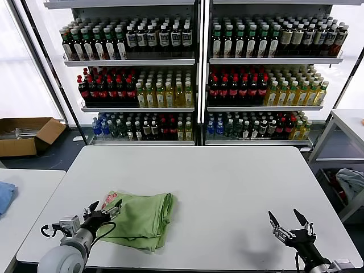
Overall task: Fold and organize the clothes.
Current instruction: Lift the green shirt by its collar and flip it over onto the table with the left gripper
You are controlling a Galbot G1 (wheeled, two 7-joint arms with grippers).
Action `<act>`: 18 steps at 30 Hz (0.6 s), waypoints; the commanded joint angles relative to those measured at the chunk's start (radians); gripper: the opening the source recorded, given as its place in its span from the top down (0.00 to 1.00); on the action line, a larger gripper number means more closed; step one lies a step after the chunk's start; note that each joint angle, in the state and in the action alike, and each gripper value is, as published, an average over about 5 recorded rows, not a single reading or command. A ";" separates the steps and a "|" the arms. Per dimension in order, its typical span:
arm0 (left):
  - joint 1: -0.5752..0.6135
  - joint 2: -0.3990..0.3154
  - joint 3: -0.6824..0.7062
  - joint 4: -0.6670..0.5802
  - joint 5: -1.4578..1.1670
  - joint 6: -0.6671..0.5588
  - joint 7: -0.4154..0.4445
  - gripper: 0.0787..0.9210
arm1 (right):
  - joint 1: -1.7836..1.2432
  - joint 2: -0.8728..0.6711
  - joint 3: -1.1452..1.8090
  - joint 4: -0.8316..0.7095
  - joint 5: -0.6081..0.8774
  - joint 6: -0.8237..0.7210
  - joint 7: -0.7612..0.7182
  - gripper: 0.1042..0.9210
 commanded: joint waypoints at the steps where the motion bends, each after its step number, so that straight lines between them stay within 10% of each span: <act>1: -0.044 -0.006 -0.005 0.124 -0.042 0.019 0.004 0.12 | -0.002 -0.001 0.002 -0.003 0.001 0.002 -0.001 0.12; 18: 0.000 -0.053 0.012 0.073 -0.043 0.019 -0.005 0.15 | 0.002 -0.001 -0.001 0.002 0.004 0.003 -0.001 0.12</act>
